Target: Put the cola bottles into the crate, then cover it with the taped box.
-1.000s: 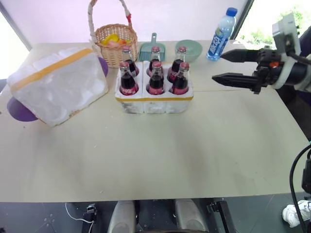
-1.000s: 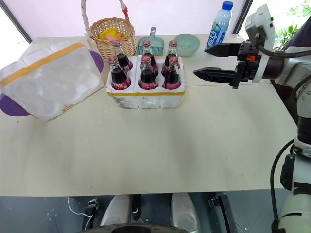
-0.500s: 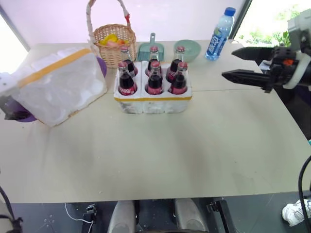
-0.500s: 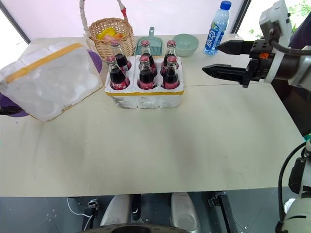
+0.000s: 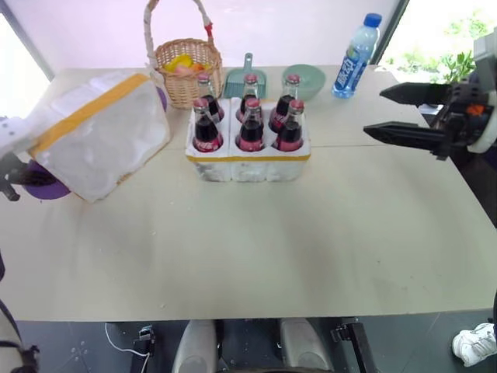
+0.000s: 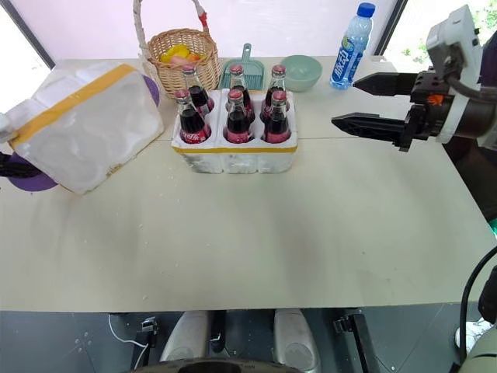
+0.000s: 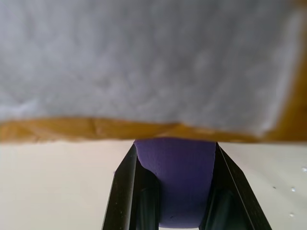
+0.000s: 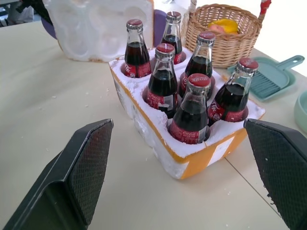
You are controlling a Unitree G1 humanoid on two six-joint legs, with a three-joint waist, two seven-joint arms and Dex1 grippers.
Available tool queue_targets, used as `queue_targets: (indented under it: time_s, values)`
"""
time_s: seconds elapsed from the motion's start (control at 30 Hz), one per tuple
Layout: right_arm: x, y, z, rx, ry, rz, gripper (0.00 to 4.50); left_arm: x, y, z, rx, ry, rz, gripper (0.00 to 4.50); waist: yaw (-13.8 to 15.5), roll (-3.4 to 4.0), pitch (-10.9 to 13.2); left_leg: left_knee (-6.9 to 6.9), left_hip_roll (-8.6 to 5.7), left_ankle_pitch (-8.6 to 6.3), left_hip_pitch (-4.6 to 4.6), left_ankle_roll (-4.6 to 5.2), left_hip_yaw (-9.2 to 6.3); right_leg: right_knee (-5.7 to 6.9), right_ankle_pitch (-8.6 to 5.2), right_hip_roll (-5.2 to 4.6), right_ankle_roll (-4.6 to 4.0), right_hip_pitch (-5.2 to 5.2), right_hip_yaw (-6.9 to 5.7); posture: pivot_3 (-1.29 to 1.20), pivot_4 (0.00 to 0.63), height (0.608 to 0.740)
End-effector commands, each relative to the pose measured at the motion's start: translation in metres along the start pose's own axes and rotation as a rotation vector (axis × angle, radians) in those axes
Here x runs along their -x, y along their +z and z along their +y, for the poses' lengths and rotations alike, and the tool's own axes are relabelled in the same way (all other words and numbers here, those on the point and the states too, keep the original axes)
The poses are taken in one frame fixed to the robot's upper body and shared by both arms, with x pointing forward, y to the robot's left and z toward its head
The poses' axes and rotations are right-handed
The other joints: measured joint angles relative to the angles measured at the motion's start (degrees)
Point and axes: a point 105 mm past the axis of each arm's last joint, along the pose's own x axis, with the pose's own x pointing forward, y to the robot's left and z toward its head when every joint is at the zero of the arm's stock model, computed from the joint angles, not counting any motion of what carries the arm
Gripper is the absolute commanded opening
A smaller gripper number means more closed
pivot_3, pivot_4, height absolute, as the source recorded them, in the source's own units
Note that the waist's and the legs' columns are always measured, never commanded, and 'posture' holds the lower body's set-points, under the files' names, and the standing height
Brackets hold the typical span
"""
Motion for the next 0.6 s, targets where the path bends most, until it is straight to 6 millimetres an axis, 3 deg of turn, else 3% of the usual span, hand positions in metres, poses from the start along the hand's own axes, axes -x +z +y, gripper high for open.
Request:
queue_targets:
  time_s: [0.03, 0.13, 0.23, 0.33, 0.47, 0.6]
  values:
    - [0.013, 0.012, 0.001, 0.054, -0.044, -0.014, 4.50, 0.023, 0.044, 0.022, -0.130, 0.202, -0.237, 0.34, 0.2, -0.02, 0.0, 0.00, 0.01, 0.00, -0.01, 0.00, 0.00, 0.00, 0.00, 0.00, 0.00, -0.01, 0.00, 0.00, 0.150, 0.740]
    - [0.016, 0.010, -0.004, 0.064, -0.099, -0.017, 4.50, 0.047, 0.095, 0.038, -0.231, 0.427, -0.483, 0.34, 0.6, -0.13, 0.0, 0.03, 0.03, 0.00, -0.02, 0.00, -0.07, 0.05, 0.00, 0.00, 0.00, -0.02, -0.02, 0.00, 0.150, 0.740]
    - [0.017, 0.008, -0.002, 0.058, -0.098, -0.028, 4.50, 0.054, 0.120, 0.038, -0.351, 0.538, -0.547, 0.34, 0.4, -0.13, 0.0, 0.10, 0.00, 0.00, -0.04, 0.00, -0.04, 0.08, 0.01, -0.04, 0.01, 0.01, -0.01, 0.00, 0.150, 0.740]
    - [0.015, 0.005, 0.000, 0.054, -0.100, -0.035, 4.50, 0.063, 0.158, 0.032, -0.498, 0.687, -0.642, 0.34, 0.4, -0.13, 0.0, 0.08, 0.00, 0.00, -0.02, 0.00, -0.04, 0.08, 0.01, -0.02, 0.01, 0.01, 0.00, 0.00, 0.150, 0.740]
    - [0.012, 0.000, 0.000, 0.023, -0.122, -0.059, 4.50, 0.050, 0.205, 0.001, -0.720, 0.768, -0.716, 0.34, 0.4, -0.14, 0.0, 0.09, -0.01, 0.00, 0.00, -0.01, -0.04, 0.14, 0.01, -0.01, 0.01, 0.01, 0.00, 0.00, 0.150, 0.740]
    - [0.008, -0.010, 0.002, 0.013, -0.142, -0.048, 4.50, 0.027, 0.224, -0.026, -0.905, 0.830, -0.691, 0.34, 0.3, -0.13, 0.0, 0.09, -0.02, 0.01, 0.03, -0.01, -0.04, 0.15, 0.01, 0.00, 0.01, 0.03, 0.03, 0.00, 0.150, 0.740]
